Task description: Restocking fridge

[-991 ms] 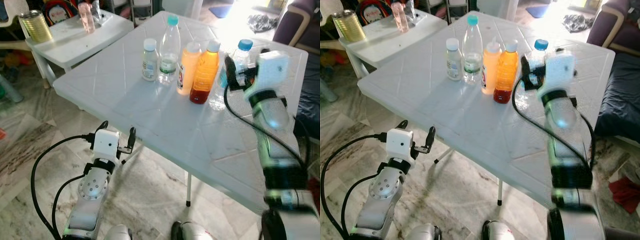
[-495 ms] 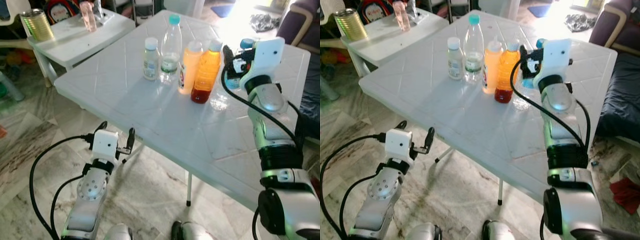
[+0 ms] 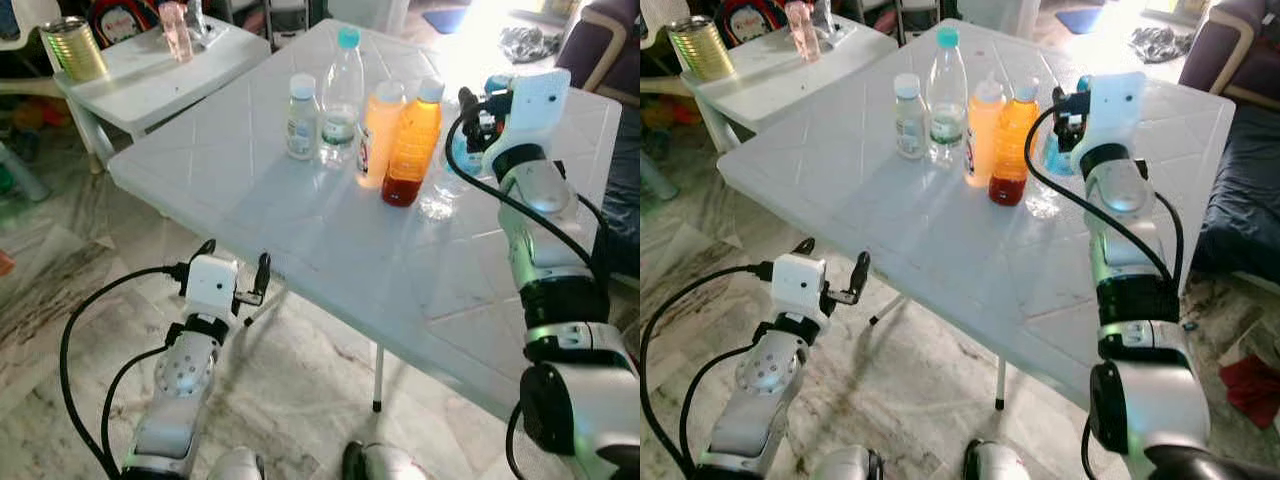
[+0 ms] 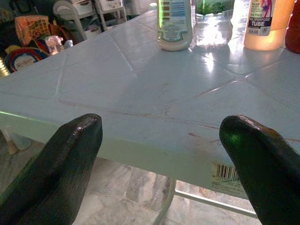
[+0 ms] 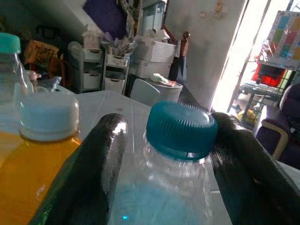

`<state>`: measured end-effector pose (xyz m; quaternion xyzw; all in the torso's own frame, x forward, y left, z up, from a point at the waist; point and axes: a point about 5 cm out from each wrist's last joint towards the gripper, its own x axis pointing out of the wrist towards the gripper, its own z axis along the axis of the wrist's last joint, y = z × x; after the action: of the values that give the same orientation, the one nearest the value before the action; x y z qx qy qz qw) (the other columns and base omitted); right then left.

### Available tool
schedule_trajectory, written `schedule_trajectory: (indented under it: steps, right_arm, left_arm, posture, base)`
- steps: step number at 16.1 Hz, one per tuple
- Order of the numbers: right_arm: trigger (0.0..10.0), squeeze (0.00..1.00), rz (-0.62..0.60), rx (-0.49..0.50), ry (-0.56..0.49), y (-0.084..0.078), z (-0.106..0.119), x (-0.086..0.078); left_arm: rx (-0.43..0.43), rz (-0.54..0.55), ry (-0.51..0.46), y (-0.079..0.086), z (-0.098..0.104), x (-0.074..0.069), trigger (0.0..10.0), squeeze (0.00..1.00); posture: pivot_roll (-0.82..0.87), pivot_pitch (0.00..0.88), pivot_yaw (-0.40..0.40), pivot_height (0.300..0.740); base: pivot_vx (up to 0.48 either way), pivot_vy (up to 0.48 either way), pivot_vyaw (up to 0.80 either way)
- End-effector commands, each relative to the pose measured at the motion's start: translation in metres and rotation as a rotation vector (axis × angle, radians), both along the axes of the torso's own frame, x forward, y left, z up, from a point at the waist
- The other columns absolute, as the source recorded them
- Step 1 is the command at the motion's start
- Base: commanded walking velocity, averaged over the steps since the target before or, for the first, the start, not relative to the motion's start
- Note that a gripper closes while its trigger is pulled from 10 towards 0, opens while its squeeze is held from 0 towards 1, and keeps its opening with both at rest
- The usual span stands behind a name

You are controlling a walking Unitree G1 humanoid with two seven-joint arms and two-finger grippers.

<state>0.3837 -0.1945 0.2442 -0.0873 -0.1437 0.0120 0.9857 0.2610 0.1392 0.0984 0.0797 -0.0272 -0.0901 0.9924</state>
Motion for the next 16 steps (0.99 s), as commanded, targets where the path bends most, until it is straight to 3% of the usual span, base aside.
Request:
schedule_trajectory:
  steps: [1, 10, 16]
  right_arm:
    - [0.0, 0.0, -0.009, 0.0, -0.029, -0.004, 0.01, 0.001]
    - [0.0, 0.0, -0.046, 0.044, 0.024, -0.003, 0.007, -0.006]
    - [0.0, 0.0, -0.139, 0.0, 0.083, 0.001, -0.013, -0.036]
  left_arm:
    - [0.009, -0.009, -0.001, 0.0, 0.001, -0.002, 10.0, 0.0]
    - [0.018, -0.042, 0.024, -0.003, -0.002, -0.001, 10.0, 0.0]
    - [0.012, -0.048, 0.044, -0.007, -0.006, -0.002, 10.0, 0.0]
  posture:
    - [0.14, 0.128, -0.002, 0.74]
    - [0.15, 0.121, -0.005, 0.74]
    - [0.14, 0.11, -0.01, 0.74]
  base:
    - [0.0, 0.0, 0.0]
    - [0.0, 0.0, 0.0]
    - [0.0, 0.0, 0.0]
